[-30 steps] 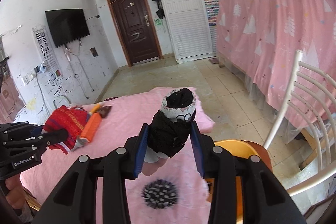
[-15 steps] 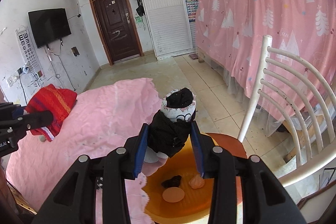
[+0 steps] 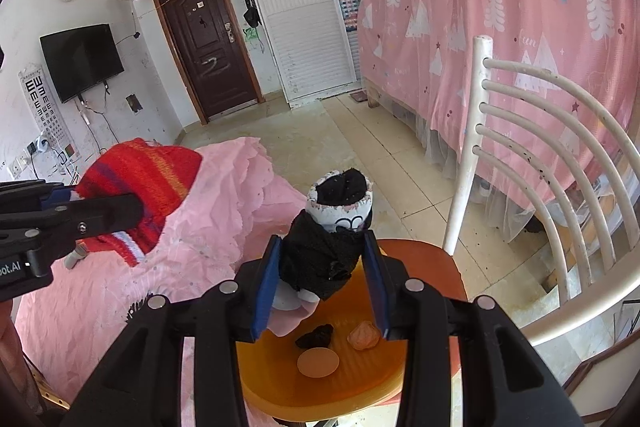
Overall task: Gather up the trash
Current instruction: 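Lower the red striped sock into the basin and open the left tool, then move both tools back over the remaining items on the bed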
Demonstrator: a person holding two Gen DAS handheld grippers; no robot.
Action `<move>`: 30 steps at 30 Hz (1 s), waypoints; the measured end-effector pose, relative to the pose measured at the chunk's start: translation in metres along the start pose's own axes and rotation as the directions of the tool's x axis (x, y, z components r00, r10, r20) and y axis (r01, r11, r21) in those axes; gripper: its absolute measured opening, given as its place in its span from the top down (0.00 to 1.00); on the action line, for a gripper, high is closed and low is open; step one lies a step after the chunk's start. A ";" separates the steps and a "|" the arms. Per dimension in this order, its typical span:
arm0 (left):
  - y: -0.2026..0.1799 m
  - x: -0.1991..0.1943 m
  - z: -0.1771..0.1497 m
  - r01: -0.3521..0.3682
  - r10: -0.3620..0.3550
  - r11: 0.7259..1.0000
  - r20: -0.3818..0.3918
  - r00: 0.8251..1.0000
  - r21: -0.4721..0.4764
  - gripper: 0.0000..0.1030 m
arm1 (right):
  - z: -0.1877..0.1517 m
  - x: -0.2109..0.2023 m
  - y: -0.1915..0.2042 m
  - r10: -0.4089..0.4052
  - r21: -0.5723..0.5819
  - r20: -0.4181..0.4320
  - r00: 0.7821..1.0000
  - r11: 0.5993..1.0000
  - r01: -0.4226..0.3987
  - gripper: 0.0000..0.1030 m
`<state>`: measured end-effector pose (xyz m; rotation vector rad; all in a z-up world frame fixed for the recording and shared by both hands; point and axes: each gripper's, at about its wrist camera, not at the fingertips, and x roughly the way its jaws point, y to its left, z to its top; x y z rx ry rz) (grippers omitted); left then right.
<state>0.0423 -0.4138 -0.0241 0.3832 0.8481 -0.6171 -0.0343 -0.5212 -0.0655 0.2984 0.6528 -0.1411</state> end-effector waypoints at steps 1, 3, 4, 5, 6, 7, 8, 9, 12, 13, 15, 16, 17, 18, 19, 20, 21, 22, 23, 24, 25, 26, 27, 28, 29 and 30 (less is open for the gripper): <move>-0.001 0.001 0.001 0.002 -0.002 1.000 -0.001 1.000 0.002 0.79 | 0.000 0.001 -0.003 0.001 0.003 -0.001 1.000 1.000 -0.001 0.72; -0.004 0.004 0.004 0.004 -0.004 1.000 -0.008 1.000 0.001 0.77 | 0.000 0.001 -0.005 0.000 0.010 -0.003 1.000 1.000 0.000 0.72; -0.005 0.007 0.006 0.008 -0.008 1.000 -0.014 1.000 -0.003 0.76 | -0.001 0.002 -0.006 -0.002 0.015 -0.005 1.000 1.000 0.002 0.72; -0.004 0.007 0.005 0.011 -0.011 1.000 -0.015 1.000 -0.004 0.74 | -0.001 0.002 -0.007 -0.003 0.019 -0.007 1.000 1.000 0.003 0.72; -0.005 0.008 0.006 0.014 -0.014 1.000 -0.017 1.000 -0.004 0.72 | -0.002 0.002 -0.008 -0.004 0.022 -0.010 1.000 1.000 0.004 0.72; -0.006 0.008 0.006 0.017 -0.017 1.000 -0.017 1.000 -0.004 0.66 | -0.002 0.002 -0.008 -0.004 0.024 -0.012 1.000 1.000 0.004 0.72; -0.006 0.008 0.007 0.020 -0.020 1.000 -0.015 1.000 -0.007 0.59 | -0.002 0.002 -0.008 -0.004 0.025 -0.013 1.000 1.000 0.005 0.72; -0.005 0.008 0.007 0.025 -0.025 1.000 -0.011 1.000 -0.011 0.57 | -0.002 0.002 -0.008 -0.006 0.025 -0.015 1.000 1.000 0.006 0.71; -0.002 0.005 0.006 0.021 -0.021 1.000 0.000 1.000 -0.017 0.52 | -0.001 0.002 -0.007 -0.008 0.027 -0.019 1.000 1.000 0.008 0.68; -0.001 0.004 0.006 0.021 -0.021 1.000 0.002 1.000 -0.018 0.52 | 0.000 0.002 -0.006 -0.011 0.026 -0.020 1.000 1.000 0.012 0.67; 0.001 0.000 0.005 0.022 -0.022 1.000 0.009 1.000 -0.018 0.52 | 0.001 0.001 -0.005 -0.017 0.029 -0.017 1.000 0.999 0.018 0.64; 0.003 -0.002 0.004 0.024 -0.023 0.999 0.015 1.000 -0.021 0.52 | 0.001 0.001 -0.004 -0.020 0.029 -0.016 1.000 0.999 0.020 0.61; 0.005 -0.005 0.003 0.025 -0.024 0.999 0.020 1.000 -0.025 0.52 | 0.002 0.000 -0.003 -0.022 0.027 -0.014 1.000 0.999 0.023 0.61; 0.007 -0.007 0.002 0.026 -0.025 0.999 0.023 0.999 -0.027 0.52 | 0.003 -0.001 0.000 -0.024 0.025 -0.013 1.000 0.999 0.024 0.60; 0.010 -0.009 0.001 0.029 -0.028 0.999 0.027 0.999 -0.032 0.51 | 0.004 -0.001 0.002 -0.025 0.021 -0.011 1.000 0.999 0.025 0.59; 0.013 -0.011 0.000 0.031 -0.030 0.999 0.030 0.999 -0.036 0.51 | 0.005 -0.002 0.004 -0.026 0.019 -0.010 1.000 0.999 0.026 0.59; 0.015 -0.014 -0.001 0.031 -0.030 0.999 0.035 0.999 -0.040 0.51 | 0.006 -0.002 0.008 -0.025 0.014 -0.008 1.000 1.000 0.025 0.59; 0.019 -0.016 -0.002 0.030 -0.028 0.998 0.041 0.999 -0.047 0.51 | 0.008 -0.003 0.010 -0.024 0.011 -0.008 1.000 1.000 0.024 0.58; 0.023 -0.019 -0.003 0.031 -0.028 0.998 0.045 0.999 -0.053 0.50 | 0.009 -0.004 0.014 -0.023 0.006 -0.006 1.000 1.000 0.023 0.58; 0.027 -0.021 -0.004 0.032 -0.030 0.998 0.049 0.998 -0.058 0.50 | 0.011 -0.004 0.018 -0.022 0.000 -0.005 1.000 1.000 0.022 0.58; 0.033 -0.024 -0.005 0.032 -0.028 0.997 0.055 0.998 -0.067 0.50 | 0.012 -0.005 0.021 -0.021 -0.004 -0.004 1.000 1.000 0.020 0.58; 0.036 -0.026 -0.006 0.030 -0.026 0.997 0.058 0.998 -0.072 0.50 | 0.014 -0.005 0.026 -0.018 -0.012 -0.003 1.000 1.000 0.018 0.58; 0.039 -0.028 -0.008 0.029 -0.024 0.996 0.063 0.998 -0.079 0.50 | 0.016 -0.005 0.032 -0.016 -0.019 -0.003 1.000 1.000 0.016 0.58; 0.046 -0.031 -0.010 0.028 -0.022 0.996 0.070 0.997 -0.090 0.50 | 0.017 -0.005 0.037 -0.013 -0.026 -0.001 1.000 1.000 0.013 0.58; 0.051 -0.033 -0.012 0.027 -0.019 0.995 0.074 0.997 -0.095 0.50 | 0.018 -0.005 0.041 -0.011 -0.032 -0.001 1.000 0.999 0.011 0.58; 0.055 -0.035 -0.013 0.023 -0.015 0.994 0.079 0.997 -0.103 0.50 | 0.019 -0.005 0.046 -0.009 -0.038 -0.001 1.000 0.999 0.009 0.58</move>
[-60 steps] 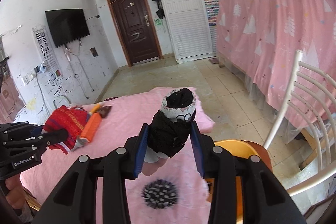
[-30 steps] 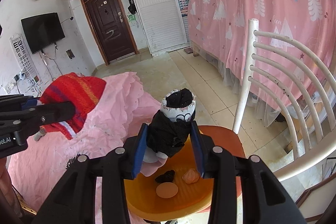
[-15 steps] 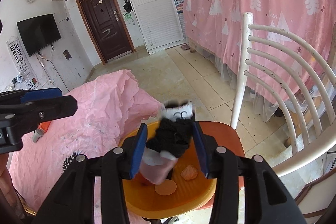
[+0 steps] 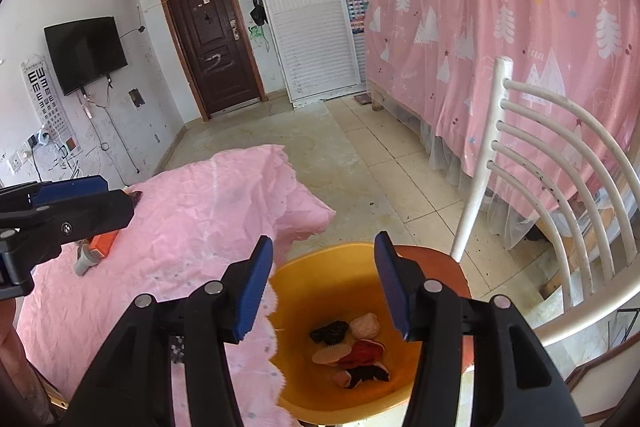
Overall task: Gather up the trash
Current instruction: 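Move both tools back over the remaining items on the bed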
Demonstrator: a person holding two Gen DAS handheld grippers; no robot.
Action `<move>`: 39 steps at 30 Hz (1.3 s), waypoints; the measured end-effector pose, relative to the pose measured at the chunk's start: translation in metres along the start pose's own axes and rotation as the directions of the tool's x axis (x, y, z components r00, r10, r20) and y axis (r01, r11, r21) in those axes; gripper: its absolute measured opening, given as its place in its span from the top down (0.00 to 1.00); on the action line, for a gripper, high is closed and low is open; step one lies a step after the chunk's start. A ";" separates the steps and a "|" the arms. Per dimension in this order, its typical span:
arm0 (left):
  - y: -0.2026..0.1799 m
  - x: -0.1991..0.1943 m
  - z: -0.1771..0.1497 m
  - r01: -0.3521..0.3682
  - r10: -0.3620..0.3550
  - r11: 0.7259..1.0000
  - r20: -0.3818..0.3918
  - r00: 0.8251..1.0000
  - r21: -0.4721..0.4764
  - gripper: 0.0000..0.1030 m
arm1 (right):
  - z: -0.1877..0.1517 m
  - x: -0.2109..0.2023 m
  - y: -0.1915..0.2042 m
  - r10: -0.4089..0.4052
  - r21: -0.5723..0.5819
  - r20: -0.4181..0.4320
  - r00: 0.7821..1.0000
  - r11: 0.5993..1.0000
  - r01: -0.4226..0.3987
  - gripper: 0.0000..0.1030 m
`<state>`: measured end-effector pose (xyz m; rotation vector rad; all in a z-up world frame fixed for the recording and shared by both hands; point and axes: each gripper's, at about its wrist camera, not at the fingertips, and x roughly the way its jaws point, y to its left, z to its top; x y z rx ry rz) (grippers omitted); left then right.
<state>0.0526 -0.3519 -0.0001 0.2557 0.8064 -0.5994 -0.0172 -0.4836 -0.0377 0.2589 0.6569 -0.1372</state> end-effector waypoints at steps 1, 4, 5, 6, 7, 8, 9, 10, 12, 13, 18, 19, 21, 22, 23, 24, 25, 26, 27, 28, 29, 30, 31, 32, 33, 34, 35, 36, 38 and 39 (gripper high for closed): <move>0.007 -0.003 -0.001 -0.004 0.004 1.000 0.006 1.000 -0.010 0.49 | 0.002 0.000 0.008 0.005 -0.010 0.000 1.000 1.000 -0.005 0.58; 0.026 -0.011 -0.005 -0.011 0.012 0.999 0.018 1.000 -0.040 0.49 | 0.009 0.003 0.026 0.015 -0.034 -0.001 1.000 0.999 -0.015 0.58; 0.034 -0.013 -0.006 -0.013 0.015 0.999 0.021 1.000 -0.053 0.49 | 0.010 0.003 0.034 0.019 -0.045 -0.002 1.000 0.999 -0.019 0.58; 0.039 -0.016 -0.007 -0.014 0.015 0.998 0.022 1.000 -0.061 0.49 | 0.012 0.004 0.039 0.023 -0.051 -0.002 1.000 0.998 -0.023 0.58; 0.046 -0.018 -0.008 -0.015 0.017 0.997 0.026 1.000 -0.070 0.49 | 0.014 0.006 0.048 0.028 -0.063 -0.005 1.000 0.998 -0.028 0.58; 0.052 -0.021 -0.009 -0.018 0.021 0.997 0.030 0.999 -0.077 0.49 | 0.015 0.007 0.054 0.031 -0.071 -0.007 1.000 0.997 -0.031 0.58; 0.058 -0.023 -0.010 -0.022 0.025 0.996 0.035 0.999 -0.085 0.49 | 0.017 0.009 0.062 0.033 -0.080 -0.011 0.999 0.996 -0.034 0.58; 0.066 -0.026 -0.011 -0.027 0.031 0.995 0.040 0.999 -0.095 0.49 | 0.018 0.011 0.068 0.036 -0.086 -0.014 0.999 0.996 -0.037 0.58; 0.080 -0.030 -0.014 -0.041 0.047 0.993 0.045 0.998 -0.113 0.47 | 0.021 0.015 0.083 0.044 -0.104 -0.022 0.999 0.993 -0.046 0.58; 0.089 -0.032 -0.016 -0.051 0.057 0.990 0.045 0.997 -0.128 0.46 | 0.023 0.016 0.090 0.046 -0.112 -0.024 0.999 0.993 -0.048 0.58; 0.128 -0.036 -0.025 -0.079 0.086 0.979 0.030 0.996 -0.187 0.46 | 0.027 0.029 0.129 0.064 -0.158 -0.044 0.997 0.985 -0.071 0.58; 0.136 -0.037 -0.027 -0.090 0.097 0.976 0.027 0.995 -0.197 0.46 | 0.026 0.030 0.136 0.068 -0.164 -0.047 0.997 0.984 -0.075 0.58; 0.151 -0.038 -0.029 -0.102 0.109 0.971 0.020 0.994 -0.217 0.46 | 0.026 0.036 0.151 0.080 -0.178 -0.055 0.995 0.980 -0.089 0.58; 0.160 -0.038 -0.032 -0.107 0.113 0.967 0.013 0.993 -0.231 0.46 | 0.026 0.040 0.161 0.089 -0.188 -0.063 0.994 0.977 -0.099 0.58; 0.166 -0.039 -0.034 -0.112 0.118 0.964 0.011 0.993 -0.240 0.46 | 0.027 0.043 0.167 0.094 -0.194 -0.068 0.993 0.975 -0.106 0.58; 0.172 -0.040 -0.034 -0.116 0.122 0.962 0.009 0.992 -0.247 0.46 | 0.028 0.046 0.175 0.100 -0.202 -0.075 0.992 0.973 -0.113 0.58; 0.180 -0.040 -0.036 -0.121 0.128 0.959 0.007 0.992 -0.257 0.46 | 0.028 0.049 0.183 0.105 -0.210 -0.081 0.991 0.970 -0.120 0.58; 0.186 -0.041 -0.038 -0.127 0.133 0.955 0.005 0.991 -0.267 0.46 | 0.028 0.051 0.189 0.109 -0.216 -0.085 0.990 0.968 -0.125 0.58; 0.192 -0.041 -0.040 -0.133 0.139 0.952 0.002 0.990 -0.275 0.46 | 0.028 0.055 0.197 0.113 -0.224 -0.091 0.989 0.966 -0.131 0.58; 0.201 -0.041 -0.041 -0.139 0.143 0.947 -0.005 0.990 -0.290 0.46 | 0.028 0.057 0.201 0.116 -0.229 -0.096 0.989 0.964 -0.136 0.58; 0.207 -0.040 -0.043 -0.140 0.144 0.943 -0.011 0.990 -0.300 0.46 | 0.028 0.060 0.207 0.121 -0.234 -0.101 0.988 0.962 -0.142 0.58; 0.212 -0.040 -0.044 -0.143 0.145 0.941 -0.016 0.989 -0.307 0.46 | 0.029 0.063 0.213 0.126 -0.240 -0.107 0.986 0.959 -0.149 0.58; 0.220 -0.038 -0.046 -0.149 0.149 0.937 -0.026 0.989 -0.316 0.46 | 0.029 0.066 0.217 0.129 -0.243 -0.111 0.985 0.958 -0.153 0.58; 0.226 -0.036 -0.048 -0.155 0.151 0.933 -0.036 0.988 -0.324 0.46 | 0.030 0.069 0.223 0.132 -0.247 -0.117 0.984 0.956 -0.157 0.58; 0.231 -0.034 -0.050 -0.158 0.152 0.932 -0.045 0.987 -0.327 0.46 | 0.029 0.071 0.227 0.133 -0.250 -0.121 0.984 0.955 -0.160 0.58; 0.237 -0.031 -0.052 -0.165 0.156 0.930 -0.056 0.986 -0.329 0.46 | 0.030 0.074 0.232 0.135 -0.255 -0.127 0.983 0.953 -0.163 0.58; 0.242 -0.029 -0.054 -0.173 0.161 0.927 -0.065 0.985 -0.332 0.46 | 0.030 0.077 0.236 0.136 -0.258 -0.131 0.982 0.952 -0.166 0.58; 0.246 -0.026 -0.055 -0.179 0.164 0.926 -0.073 0.984 -0.333 0.46 | 0.029 0.079 0.239 0.137 -0.260 -0.135 0.981 0.951 -0.169 0.58; 0.256 -0.019 -0.059 -0.192 0.168 0.923 -0.099 0.981 -0.334 0.46 | 0.030 0.083 0.244 0.140 -0.263 -0.140 0.980 0.949 -0.173 0.58; 0.260 -0.015 -0.061 -0.198 0.171 0.921 -0.109 0.979 -0.336 0.46 | 0.029 0.084 0.246 0.141 -0.265 -0.143 0.980 0.948 -0.176 0.58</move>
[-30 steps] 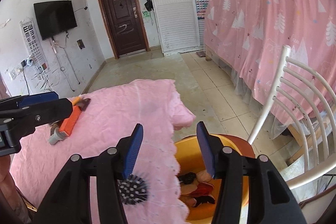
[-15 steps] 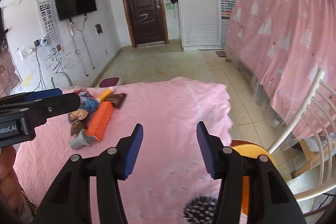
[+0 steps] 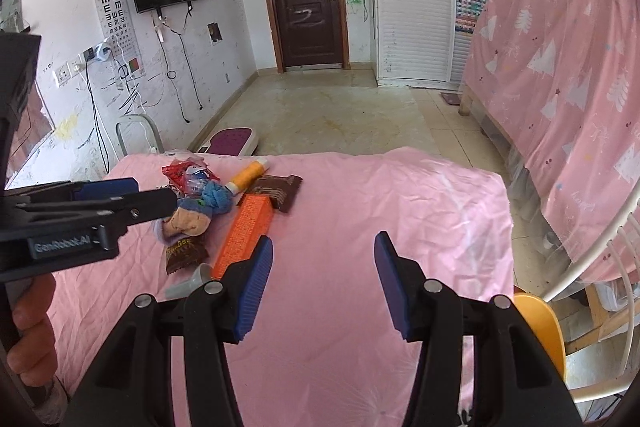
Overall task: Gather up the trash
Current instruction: 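Move both tools back over the remaining items on the bed, then grasp the blue-green cloth with the left tool while the right tool grasps the orange box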
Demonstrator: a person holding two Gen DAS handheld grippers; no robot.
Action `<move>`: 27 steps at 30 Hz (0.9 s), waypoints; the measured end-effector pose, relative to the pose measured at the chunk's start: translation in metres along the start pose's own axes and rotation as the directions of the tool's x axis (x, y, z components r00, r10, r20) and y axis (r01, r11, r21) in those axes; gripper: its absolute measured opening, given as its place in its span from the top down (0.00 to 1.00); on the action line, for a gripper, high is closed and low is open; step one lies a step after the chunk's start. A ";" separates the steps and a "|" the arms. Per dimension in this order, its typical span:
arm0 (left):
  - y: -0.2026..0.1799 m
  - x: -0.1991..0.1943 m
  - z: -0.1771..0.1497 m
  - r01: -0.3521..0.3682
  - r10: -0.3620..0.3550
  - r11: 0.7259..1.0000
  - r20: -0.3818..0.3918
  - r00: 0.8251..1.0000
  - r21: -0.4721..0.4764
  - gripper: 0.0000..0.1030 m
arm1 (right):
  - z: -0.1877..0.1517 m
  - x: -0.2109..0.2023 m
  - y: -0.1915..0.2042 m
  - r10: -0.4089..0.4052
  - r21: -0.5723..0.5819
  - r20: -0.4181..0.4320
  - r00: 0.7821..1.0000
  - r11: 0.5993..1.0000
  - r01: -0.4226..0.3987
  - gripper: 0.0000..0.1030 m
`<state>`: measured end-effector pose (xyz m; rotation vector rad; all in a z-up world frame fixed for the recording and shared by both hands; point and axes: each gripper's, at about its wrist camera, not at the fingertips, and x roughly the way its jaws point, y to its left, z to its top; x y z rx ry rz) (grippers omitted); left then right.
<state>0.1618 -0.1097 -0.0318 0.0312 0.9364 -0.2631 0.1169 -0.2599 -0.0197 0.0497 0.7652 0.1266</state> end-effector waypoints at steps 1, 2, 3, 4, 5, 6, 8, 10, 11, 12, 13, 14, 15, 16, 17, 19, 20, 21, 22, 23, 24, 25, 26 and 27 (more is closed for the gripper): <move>0.003 0.005 0.001 -0.004 0.004 1.000 -0.009 1.000 -0.002 0.46 | 0.002 0.003 0.003 0.004 -0.004 -0.003 1.000 1.000 -0.004 0.58; 0.005 0.008 0.001 -0.006 0.006 1.000 -0.019 1.000 -0.005 0.46 | 0.002 0.005 0.004 0.006 -0.006 -0.006 1.000 1.000 -0.006 0.58; 0.008 0.011 0.001 -0.008 0.008 1.000 -0.026 1.000 -0.006 0.46 | 0.002 0.007 0.005 0.009 -0.007 -0.008 1.000 1.000 -0.009 0.58; 0.010 0.016 0.001 -0.011 0.010 1.000 -0.034 0.999 -0.007 0.46 | 0.002 0.010 0.007 0.012 -0.008 -0.012 1.000 1.000 -0.012 0.58; 0.013 0.020 0.001 -0.012 0.012 1.000 -0.041 0.999 -0.006 0.46 | 0.002 0.012 0.007 0.013 -0.008 -0.015 1.000 1.000 -0.013 0.58; 0.014 0.023 0.001 -0.012 0.012 1.000 -0.046 0.999 -0.004 0.46 | 0.003 0.014 0.007 0.014 -0.008 -0.020 1.000 1.000 -0.014 0.58; 0.015 0.031 0.001 -0.011 0.012 1.000 -0.064 0.998 0.001 0.46 | 0.004 0.019 0.008 0.015 -0.007 -0.028 1.000 1.000 -0.015 0.58; 0.017 0.039 0.001 -0.016 0.016 1.000 -0.080 0.997 0.007 0.46 | 0.005 0.023 0.008 0.015 -0.005 -0.035 0.999 1.000 -0.015 0.58; 0.018 0.043 0.000 -0.017 0.018 1.000 -0.087 0.996 0.009 0.46 | 0.005 0.025 0.009 0.015 -0.006 -0.038 0.999 1.000 -0.015 0.58; 0.019 0.047 0.000 -0.016 0.017 1.000 -0.094 0.995 0.010 0.46 | 0.006 0.028 0.010 0.015 -0.006 -0.042 0.999 1.000 -0.016 0.58; 0.020 0.050 0.000 -0.012 0.013 1.000 -0.103 0.995 0.010 0.46 | 0.007 0.029 0.010 0.016 -0.006 -0.044 0.999 1.000 -0.016 0.58; 0.021 0.053 -0.001 -0.006 0.007 1.000 -0.109 0.994 0.009 0.46 | 0.007 0.032 0.011 0.017 -0.007 -0.048 0.999 1.000 -0.018 0.58; 0.021 0.054 -0.001 -0.002 0.003 1.000 -0.112 0.994 0.009 0.46 | 0.008 0.034 0.012 0.019 -0.009 -0.053 0.998 1.000 -0.019 0.58; 0.022 0.056 -0.001 0.005 -0.004 1.000 -0.116 0.993 0.009 0.52 | 0.008 0.037 0.013 0.020 -0.010 -0.055 0.998 1.000 -0.020 0.58; 0.022 0.057 -0.002 0.015 -0.014 1.000 -0.122 0.992 0.010 0.61 | 0.009 0.039 0.014 0.021 -0.011 -0.058 0.998 1.000 -0.022 0.58; 0.023 0.059 -0.004 0.022 -0.021 1.000 -0.131 0.991 0.013 0.73 | 0.010 0.043 0.016 0.031 -0.013 -0.068 0.997 0.999 -0.032 0.58; 0.023 0.058 -0.005 0.019 -0.016 1.000 -0.126 0.992 0.018 0.76 | 0.011 0.046 0.017 0.035 -0.013 -0.074 0.997 0.999 -0.036 0.58; 0.023 0.056 -0.006 0.018 -0.015 1.000 -0.121 0.993 0.023 0.78 | 0.012 0.049 0.019 0.040 -0.014 -0.081 0.996 0.999 -0.041 0.58; 0.024 0.051 -0.007 0.024 -0.021 0.999 -0.111 0.994 0.025 0.79 | 0.013 0.052 0.022 0.045 -0.014 -0.088 0.995 0.999 -0.046 0.58; 0.024 0.048 -0.007 0.026 -0.024 0.999 -0.103 0.994 0.025 0.80 | 0.013 0.054 0.024 0.052 -0.014 -0.093 0.994 0.998 -0.053 0.58; 0.025 0.044 -0.008 0.027 -0.025 0.999 -0.093 0.995 0.024 0.80 | 0.014 0.055 0.025 0.057 -0.013 -0.097 0.994 0.998 -0.059 0.58; 0.027 0.036 -0.009 0.025 -0.024 0.999 -0.074 0.997 0.020 0.80 | 0.015 0.057 0.028 0.065 -0.014 -0.102 0.993 0.998 -0.066 0.58; 0.029 0.032 -0.011 0.025 -0.023 1.000 -0.064 0.998 0.017 0.80 | 0.016 0.058 0.030 0.072 -0.016 -0.106 0.992 0.997 -0.074 0.58; 0.031 0.027 -0.012 0.023 -0.022 1.000 -0.055 0.998 0.012 0.80 | 0.017 0.060 0.033 0.075 -0.019 -0.107 0.991 0.997 -0.077 0.58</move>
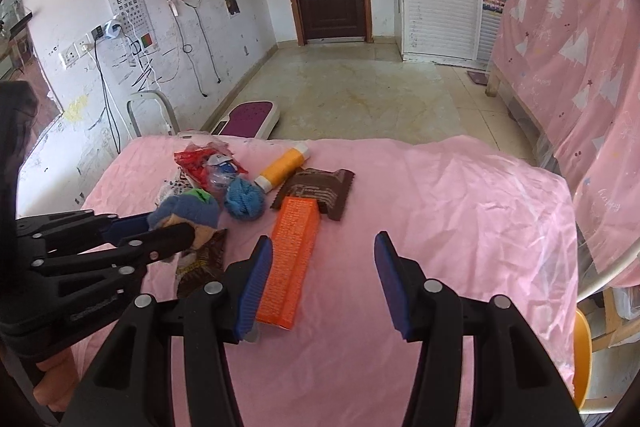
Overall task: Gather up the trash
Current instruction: 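Grasp the blue-green cloth with the left tool while the right tool grasps the orange box, then carry the blue-green cloth and orange box over the orange basin with both tools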
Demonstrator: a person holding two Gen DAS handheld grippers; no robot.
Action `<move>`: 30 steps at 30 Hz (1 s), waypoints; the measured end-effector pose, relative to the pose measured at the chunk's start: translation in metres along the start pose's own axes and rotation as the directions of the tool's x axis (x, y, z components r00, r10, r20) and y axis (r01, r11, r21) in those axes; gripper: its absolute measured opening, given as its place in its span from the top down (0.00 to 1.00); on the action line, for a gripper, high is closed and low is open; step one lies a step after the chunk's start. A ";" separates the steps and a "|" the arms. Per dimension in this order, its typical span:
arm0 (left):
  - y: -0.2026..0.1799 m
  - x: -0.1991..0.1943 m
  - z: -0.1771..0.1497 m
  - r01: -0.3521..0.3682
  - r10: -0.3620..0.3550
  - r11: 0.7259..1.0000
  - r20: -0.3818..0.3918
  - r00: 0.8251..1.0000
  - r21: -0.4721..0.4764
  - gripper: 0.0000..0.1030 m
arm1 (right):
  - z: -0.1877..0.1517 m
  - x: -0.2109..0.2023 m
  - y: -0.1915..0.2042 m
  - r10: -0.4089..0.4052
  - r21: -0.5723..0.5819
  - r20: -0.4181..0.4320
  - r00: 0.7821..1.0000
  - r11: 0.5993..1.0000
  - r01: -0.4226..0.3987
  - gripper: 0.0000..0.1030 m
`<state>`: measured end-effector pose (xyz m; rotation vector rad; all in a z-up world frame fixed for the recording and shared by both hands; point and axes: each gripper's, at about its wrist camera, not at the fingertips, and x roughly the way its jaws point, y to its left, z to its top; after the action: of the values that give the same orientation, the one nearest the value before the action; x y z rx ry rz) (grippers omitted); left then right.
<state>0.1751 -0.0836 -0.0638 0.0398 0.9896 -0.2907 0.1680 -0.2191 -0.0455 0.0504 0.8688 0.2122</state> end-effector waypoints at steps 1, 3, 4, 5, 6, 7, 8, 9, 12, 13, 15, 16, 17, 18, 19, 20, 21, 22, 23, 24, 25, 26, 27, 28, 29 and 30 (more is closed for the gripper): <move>0.004 -0.005 -0.002 -0.002 0.002 1.000 0.011 1.000 -0.009 0.80 | 0.001 0.001 0.002 0.001 -0.004 -0.001 1.000 1.000 -0.001 0.58; 0.011 -0.014 -0.004 -0.003 0.004 1.000 0.029 1.000 -0.031 0.80 | 0.002 0.005 0.006 0.016 -0.009 -0.011 1.000 1.000 -0.016 0.58; 0.016 -0.018 -0.005 0.001 0.000 0.999 0.037 0.999 -0.044 0.80 | 0.002 0.007 0.008 0.022 -0.007 -0.018 1.000 1.000 -0.022 0.58; 0.020 -0.021 -0.006 0.002 0.000 0.998 0.043 0.999 -0.055 0.80 | 0.003 0.009 0.009 0.028 -0.005 -0.028 0.999 1.000 -0.028 0.58; 0.023 -0.024 -0.006 0.002 0.001 0.998 0.049 0.999 -0.063 0.80 | 0.003 0.013 0.011 0.032 -0.003 -0.039 0.999 0.999 -0.032 0.58; 0.026 -0.027 -0.007 0.003 0.001 0.998 0.056 0.998 -0.070 0.80 | 0.004 0.016 0.011 0.033 -0.001 -0.046 0.998 0.999 -0.034 0.58; 0.027 -0.030 -0.007 0.003 0.001 0.997 0.061 0.998 -0.077 0.80 | 0.004 0.019 0.012 0.035 0.002 -0.055 0.998 0.999 -0.035 0.58; 0.029 -0.032 -0.007 0.003 0.003 0.997 0.065 0.998 -0.083 0.80 | 0.004 0.022 0.013 0.038 0.005 -0.065 0.997 0.999 -0.038 0.58; 0.032 -0.036 -0.008 0.005 0.002 0.995 0.071 0.997 -0.097 0.80 | 0.004 0.030 0.014 0.037 0.019 -0.084 0.996 0.999 -0.035 0.60; 0.033 -0.037 -0.009 0.005 0.002 0.995 0.073 0.997 -0.099 0.80 | 0.003 0.033 0.014 0.040 0.022 -0.094 0.995 0.999 -0.038 0.62; 0.034 -0.038 -0.009 0.006 0.002 0.995 0.075 0.997 -0.101 0.80 | 0.003 0.035 0.015 0.036 0.023 -0.100 0.994 0.999 -0.034 0.66; 0.035 -0.039 -0.010 0.007 0.001 0.995 0.077 0.997 -0.101 0.80 | 0.002 0.037 0.015 0.032 0.023 -0.104 0.994 0.999 -0.030 0.70; 0.035 -0.040 -0.010 0.008 0.000 0.995 0.079 0.997 -0.101 0.79 | 0.002 0.038 0.015 0.028 0.025 -0.110 0.994 0.999 -0.025 0.72; 0.035 -0.041 -0.011 0.009 0.000 0.995 0.081 0.997 -0.101 0.79 | 0.001 0.040 0.015 0.021 0.026 -0.115 0.993 1.000 -0.019 0.77; 0.035 -0.042 -0.012 0.008 0.000 0.995 0.083 0.997 -0.102 0.79 | 0.000 0.042 0.014 0.022 0.027 -0.121 0.992 0.999 -0.019 0.83; 0.035 -0.043 -0.012 0.008 0.001 0.995 0.085 0.996 -0.103 0.79 | 0.000 0.044 0.013 0.026 0.033 -0.125 0.992 0.999 -0.022 0.84; 0.034 -0.044 -0.013 0.008 0.001 0.995 0.085 0.996 -0.104 0.79 | -0.001 0.044 0.012 0.018 0.032 -0.122 0.992 0.999 -0.014 0.86; 0.034 -0.045 -0.014 0.007 0.002 0.995 0.086 0.996 -0.104 0.79 | -0.001 0.043 0.012 0.012 0.030 -0.119 0.993 1.000 -0.009 0.88; 0.034 -0.046 -0.015 0.005 0.004 0.995 0.087 0.996 -0.103 0.79 | -0.001 0.041 0.012 0.009 0.029 -0.115 0.993 1.000 -0.005 0.89; 0.033 -0.047 -0.015 0.003 0.006 0.995 0.088 0.996 -0.104 0.79 | -0.001 0.038 0.012 0.003 0.026 -0.108 0.994 1.000 0.000 0.89; 0.032 -0.050 -0.016 0.000 0.009 0.995 0.091 0.996 -0.103 0.79 | -0.002 0.035 0.013 -0.004 0.020 -0.098 0.995 1.000 0.006 0.89; 0.031 -0.051 -0.016 -0.002 0.012 0.995 0.094 0.995 -0.103 0.79 | -0.002 0.033 0.014 -0.006 0.016 -0.090 0.996 1.000 0.007 0.89; 0.031 -0.053 -0.016 -0.003 0.013 0.995 0.097 0.995 -0.103 0.79 | -0.002 0.031 0.015 -0.006 0.012 -0.083 0.997 1.000 0.007 0.89; 0.029 -0.055 -0.017 -0.006 0.016 0.995 0.100 0.995 -0.102 0.79 | -0.004 0.026 0.014 -0.006 0.009 -0.073 0.997 1.000 0.006 0.89; 0.028 -0.057 -0.017 -0.008 0.018 0.995 0.103 0.995 -0.100 0.79 | -0.005 0.022 0.013 -0.005 0.009 -0.065 0.998 1.000 0.005 0.89; 0.026 -0.058 -0.017 -0.010 0.020 0.995 0.105 0.994 -0.098 0.79 | -0.005 0.018 0.012 -0.005 0.008 -0.058 0.998 1.000 0.005 0.89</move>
<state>0.1384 -0.0434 -0.0276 -0.0568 0.8967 -0.2281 0.1734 -0.2040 -0.0605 0.0497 0.9274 0.2060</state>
